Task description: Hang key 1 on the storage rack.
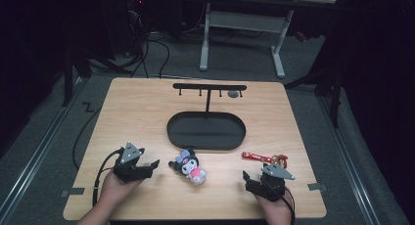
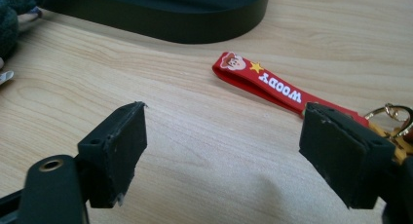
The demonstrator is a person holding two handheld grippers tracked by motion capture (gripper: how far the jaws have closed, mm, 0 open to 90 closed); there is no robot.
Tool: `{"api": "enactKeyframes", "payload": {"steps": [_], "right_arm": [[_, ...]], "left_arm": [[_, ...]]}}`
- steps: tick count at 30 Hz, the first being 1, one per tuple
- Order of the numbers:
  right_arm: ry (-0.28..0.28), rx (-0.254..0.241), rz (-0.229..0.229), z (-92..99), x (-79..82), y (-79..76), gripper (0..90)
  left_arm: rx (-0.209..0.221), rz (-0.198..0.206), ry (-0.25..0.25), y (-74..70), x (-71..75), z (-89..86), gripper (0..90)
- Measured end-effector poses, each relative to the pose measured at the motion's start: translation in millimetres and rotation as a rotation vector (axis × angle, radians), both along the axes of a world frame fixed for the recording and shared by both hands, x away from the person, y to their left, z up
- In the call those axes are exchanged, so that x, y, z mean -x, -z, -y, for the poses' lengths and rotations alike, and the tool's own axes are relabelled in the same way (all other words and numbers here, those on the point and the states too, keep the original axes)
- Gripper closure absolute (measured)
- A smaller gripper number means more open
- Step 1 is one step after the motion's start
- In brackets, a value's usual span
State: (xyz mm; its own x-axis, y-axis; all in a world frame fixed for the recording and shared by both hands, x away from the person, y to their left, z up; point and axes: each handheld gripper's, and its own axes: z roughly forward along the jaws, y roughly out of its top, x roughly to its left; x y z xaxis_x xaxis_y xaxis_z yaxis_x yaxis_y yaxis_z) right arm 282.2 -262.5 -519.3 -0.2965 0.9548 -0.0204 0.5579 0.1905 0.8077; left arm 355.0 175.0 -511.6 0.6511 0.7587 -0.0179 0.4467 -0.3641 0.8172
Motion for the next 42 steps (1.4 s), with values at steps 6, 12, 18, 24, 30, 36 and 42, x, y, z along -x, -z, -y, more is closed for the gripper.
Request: {"api": "enactKeyframes", "payload": {"steps": [6, 12, 18, 24, 30, 36, 42], "right_arm": [[-0.027, 0.015, 0.012, 0.0, -0.5, 2.2, 16.6], [-0.034, 0.004, 0.03, 2.8, 2.4, 0.2, 16.6], [-0.043, -0.003, 0.017, 2.6, 2.2, 1.2, 16.8], [-0.045, -0.032, 0.017, 3.0, 0.9, 0.6, 17.3], [-0.013, 0.005, 0.056, -0.9, 4.2, -0.8, 21.7], [-0.024, 0.034, 0.033, -3.2, 4.3, -2.4, 23.2], [-0.005, 0.048, -0.021, -2.7, 2.5, -2.8, 23.1]], "left_arm": [[0.002, 0.014, 0.003, -0.3, -1.5, 3.8, 29.4], [-0.019, 0.012, 0.011, 1.9, -1.0, 7.6, 29.6], [-0.024, 0.018, 0.011, 1.8, 0.1, 8.5, 29.9], [-0.023, 0.014, 0.008, 2.1, -0.1, 7.7, 30.3], [-0.022, 0.012, 0.011, 2.3, -0.1, 7.7, 30.3], [-0.018, 0.011, 0.011, 2.5, -0.4, 8.3, 30.3], [-0.019, 0.006, 0.013, 2.5, -1.0, 8.1, 30.2]]}}
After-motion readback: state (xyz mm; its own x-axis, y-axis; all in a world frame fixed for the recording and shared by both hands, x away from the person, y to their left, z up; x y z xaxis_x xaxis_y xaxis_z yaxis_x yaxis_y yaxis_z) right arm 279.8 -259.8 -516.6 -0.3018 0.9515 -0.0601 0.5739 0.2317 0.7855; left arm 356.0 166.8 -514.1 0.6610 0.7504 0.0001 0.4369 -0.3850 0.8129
